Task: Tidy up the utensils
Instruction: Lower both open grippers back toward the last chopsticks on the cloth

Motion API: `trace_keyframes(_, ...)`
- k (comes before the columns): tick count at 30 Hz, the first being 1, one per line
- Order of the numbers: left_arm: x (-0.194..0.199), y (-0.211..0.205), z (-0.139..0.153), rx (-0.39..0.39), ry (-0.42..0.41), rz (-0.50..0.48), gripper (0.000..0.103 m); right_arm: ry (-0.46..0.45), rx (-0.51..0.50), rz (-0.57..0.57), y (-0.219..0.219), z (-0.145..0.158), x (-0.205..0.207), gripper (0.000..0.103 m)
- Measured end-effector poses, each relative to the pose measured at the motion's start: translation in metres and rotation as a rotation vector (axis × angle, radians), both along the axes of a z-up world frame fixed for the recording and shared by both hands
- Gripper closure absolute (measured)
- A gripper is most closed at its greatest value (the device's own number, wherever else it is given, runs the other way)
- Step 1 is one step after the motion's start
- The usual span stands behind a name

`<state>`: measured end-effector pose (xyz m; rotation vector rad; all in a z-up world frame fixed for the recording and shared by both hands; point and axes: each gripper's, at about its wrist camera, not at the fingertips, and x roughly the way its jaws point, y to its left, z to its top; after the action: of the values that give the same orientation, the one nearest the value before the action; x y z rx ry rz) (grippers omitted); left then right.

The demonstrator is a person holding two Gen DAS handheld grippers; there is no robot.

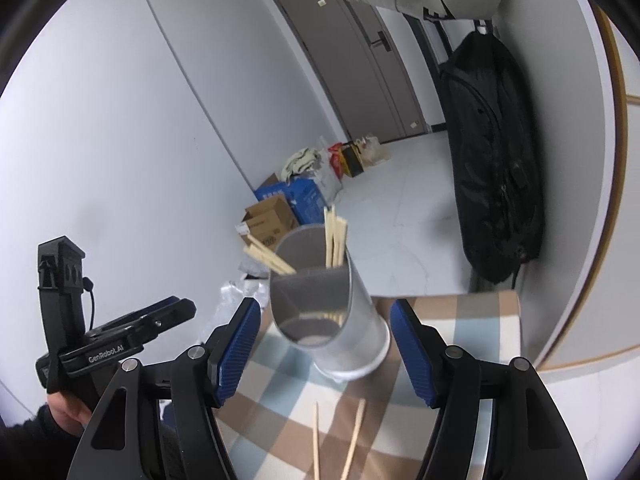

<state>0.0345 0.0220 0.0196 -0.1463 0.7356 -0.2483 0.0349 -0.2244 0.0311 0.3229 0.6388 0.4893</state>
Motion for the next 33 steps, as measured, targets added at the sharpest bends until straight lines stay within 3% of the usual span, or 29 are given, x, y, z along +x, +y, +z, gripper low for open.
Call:
trace_keyframes(9, -0.012, -0.006, -0.033, -0.014, 0.072, 0.033, 0.043, 0.102, -0.069, 0.044, 0.010, -0.039, -0.011, 0.036)
trace_keyframes(16, -0.027, -0.006, -0.062, 0.024, 0.121, 0.081, 0.043, 0.204, -0.100, 0.068, 0.016, -0.072, -0.008, 0.036)
trace_keyframes(18, -0.027, -0.006, -0.066, 0.029, 0.130, 0.084, 0.041, 0.228, -0.122, 0.080, 0.020, -0.079, -0.005, 0.036)
trace_keyframes(20, -0.027, -0.006, -0.069, 0.031, 0.134, 0.093, 0.032, 0.249, -0.143, 0.090, 0.024, -0.087, -0.002, 0.036)
trace_keyframes(22, -0.027, -0.005, -0.072, 0.036, 0.135, 0.104, 0.032, 0.276, -0.150, 0.104, 0.028, -0.094, 0.004, 0.036)
trace_keyframes(25, -0.028, -0.003, -0.073, 0.016, 0.147, 0.103, 0.032, 0.322, -0.151, 0.128, 0.035, -0.105, 0.015, 0.041)
trace_keyframes(33, -0.030, 0.005, -0.075, 0.057, 0.135, 0.106, 0.025, 0.443, -0.176, 0.154, 0.054, -0.134, 0.044, 0.057)
